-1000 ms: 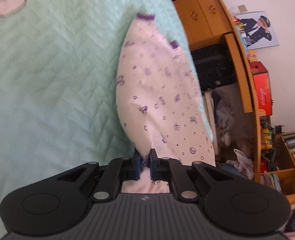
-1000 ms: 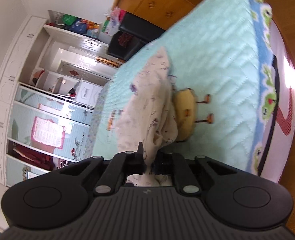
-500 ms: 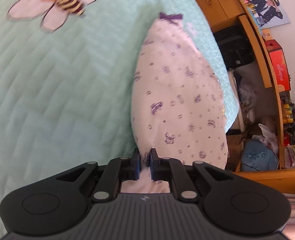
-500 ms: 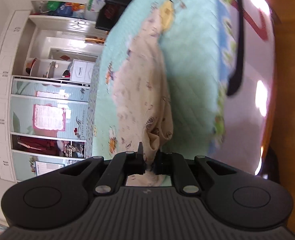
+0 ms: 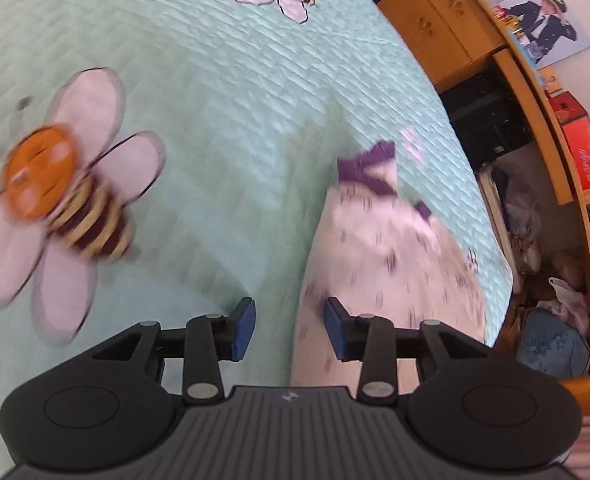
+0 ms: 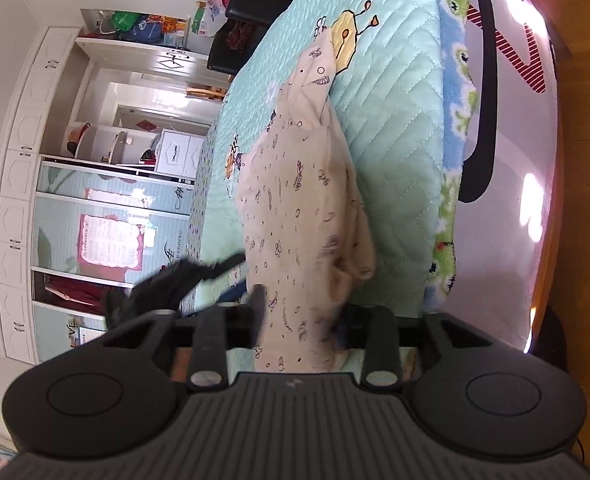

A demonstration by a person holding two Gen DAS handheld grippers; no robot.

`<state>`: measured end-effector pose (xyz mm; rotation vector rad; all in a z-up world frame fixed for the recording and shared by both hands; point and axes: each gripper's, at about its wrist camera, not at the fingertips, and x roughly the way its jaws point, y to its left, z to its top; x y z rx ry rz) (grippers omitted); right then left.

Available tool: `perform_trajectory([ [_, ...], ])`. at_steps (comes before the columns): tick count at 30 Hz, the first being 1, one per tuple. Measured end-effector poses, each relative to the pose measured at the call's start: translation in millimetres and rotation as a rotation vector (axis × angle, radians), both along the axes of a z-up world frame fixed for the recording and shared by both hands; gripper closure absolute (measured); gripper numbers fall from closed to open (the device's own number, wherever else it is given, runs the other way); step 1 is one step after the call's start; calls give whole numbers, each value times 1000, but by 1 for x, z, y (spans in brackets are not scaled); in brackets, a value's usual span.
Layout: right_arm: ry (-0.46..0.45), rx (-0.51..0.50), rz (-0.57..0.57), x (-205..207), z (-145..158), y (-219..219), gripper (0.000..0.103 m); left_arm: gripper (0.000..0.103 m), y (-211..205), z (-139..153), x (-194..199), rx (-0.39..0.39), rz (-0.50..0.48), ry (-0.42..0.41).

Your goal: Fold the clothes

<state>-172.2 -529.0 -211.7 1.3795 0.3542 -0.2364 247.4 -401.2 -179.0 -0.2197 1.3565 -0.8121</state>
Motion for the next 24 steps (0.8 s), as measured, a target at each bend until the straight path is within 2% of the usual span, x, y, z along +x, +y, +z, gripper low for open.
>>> perform_trajectory([
  [2,-6,-9,0,2,-4,1,57,50,-16,-5,8,-16,-4,18],
  [5,-4,-28,-9,5,-7,2,57,50,-40,-7,8,-28,-24,4],
  [6,-6,-37,-9,6,-7,2,57,54,-46,-6,5,-26,-37,-18],
  [7,-9,-45,-9,8,-8,2,58,72,-45,-2,3,-33,-40,-34],
  [8,-11,-54,-8,9,-8,3,72,87,-42,2,1,-43,-40,-46],
  [10,15,-117,11,13,0,4,93,89,-36,9,-3,-64,-39,-69],
  [12,14,-153,15,14,11,7,93,90,-30,17,-6,-84,-39,-92],
  [18,-43,-238,66,16,62,13,93,91,30,82,-21,-140,29,-178],
  [24,-123,-254,215,47,112,46,93,95,146,162,-31,-165,159,-278],
])
